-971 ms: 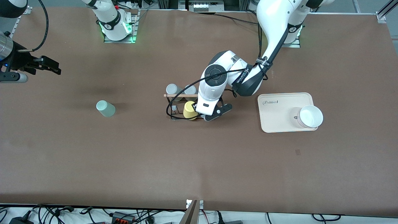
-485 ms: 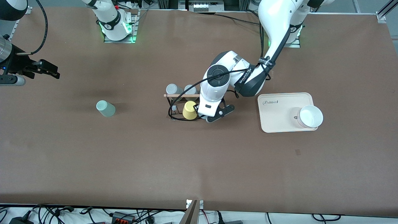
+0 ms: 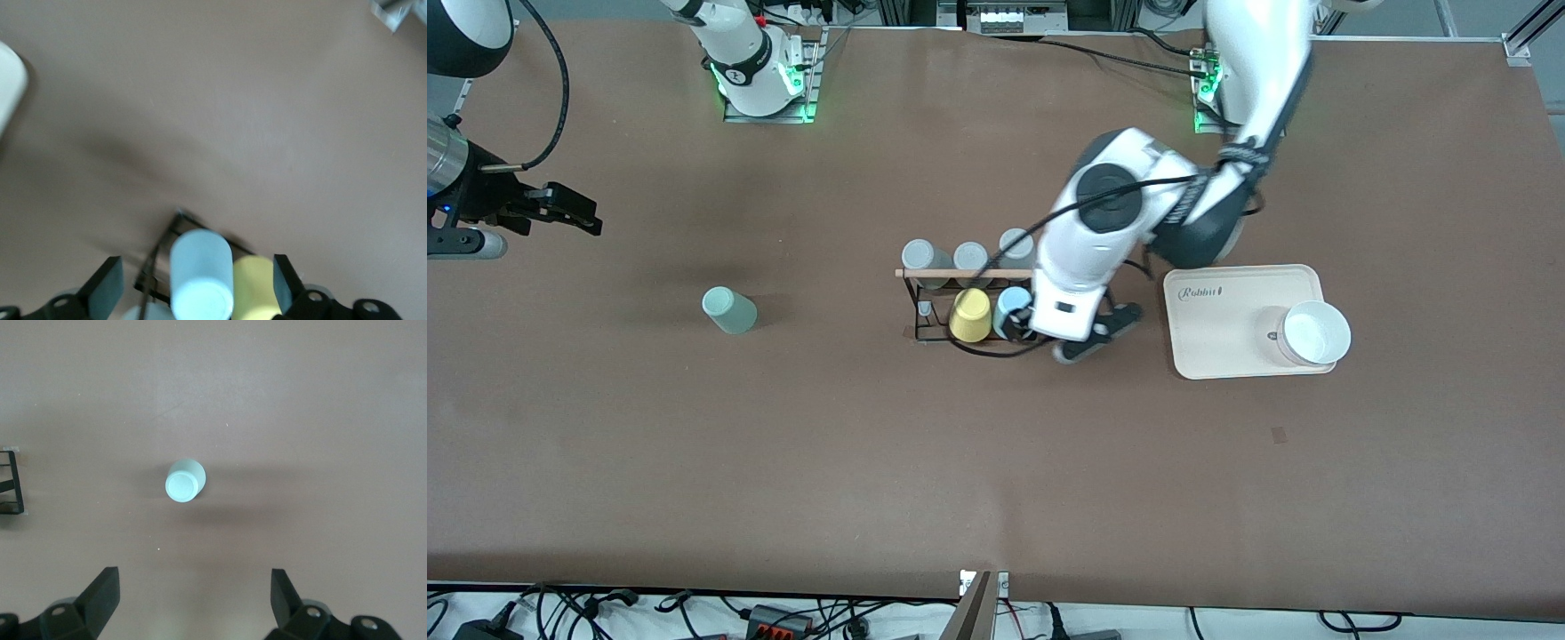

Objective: Hang scattered cups on rack with three cups
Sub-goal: 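Release the blue cup with the left gripper while the right gripper reaches the green cup, then grasp the pale green cup with the right gripper while the left gripper withdraws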

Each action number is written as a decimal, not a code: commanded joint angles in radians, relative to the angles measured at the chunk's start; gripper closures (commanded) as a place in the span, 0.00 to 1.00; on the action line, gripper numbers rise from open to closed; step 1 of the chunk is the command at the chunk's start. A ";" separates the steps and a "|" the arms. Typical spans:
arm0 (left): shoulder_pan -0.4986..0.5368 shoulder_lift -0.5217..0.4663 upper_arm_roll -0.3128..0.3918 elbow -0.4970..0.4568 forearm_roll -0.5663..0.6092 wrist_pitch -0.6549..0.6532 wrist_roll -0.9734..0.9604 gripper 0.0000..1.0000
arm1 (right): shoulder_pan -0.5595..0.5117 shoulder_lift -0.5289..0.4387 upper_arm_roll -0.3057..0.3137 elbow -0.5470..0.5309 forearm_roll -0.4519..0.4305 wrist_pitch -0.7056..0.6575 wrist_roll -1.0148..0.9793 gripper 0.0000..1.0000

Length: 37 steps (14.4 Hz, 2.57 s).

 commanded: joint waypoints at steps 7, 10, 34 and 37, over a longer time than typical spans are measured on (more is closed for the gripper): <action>0.273 -0.185 -0.009 -0.027 0.016 -0.224 0.308 0.00 | 0.014 0.005 0.017 -0.238 -0.004 0.287 -0.002 0.00; 0.378 -0.228 -0.031 -0.029 0.014 -0.295 0.452 0.00 | 0.019 0.043 0.017 -0.353 -0.004 0.439 0.001 0.00; 0.524 -0.612 0.093 -0.323 0.052 -0.364 1.209 0.00 | 0.080 0.345 0.014 -0.399 -0.004 0.740 0.142 0.46; 0.524 -0.609 0.095 -0.317 0.051 -0.364 1.198 0.00 | 0.088 0.336 0.017 -0.291 -0.001 0.604 0.142 0.66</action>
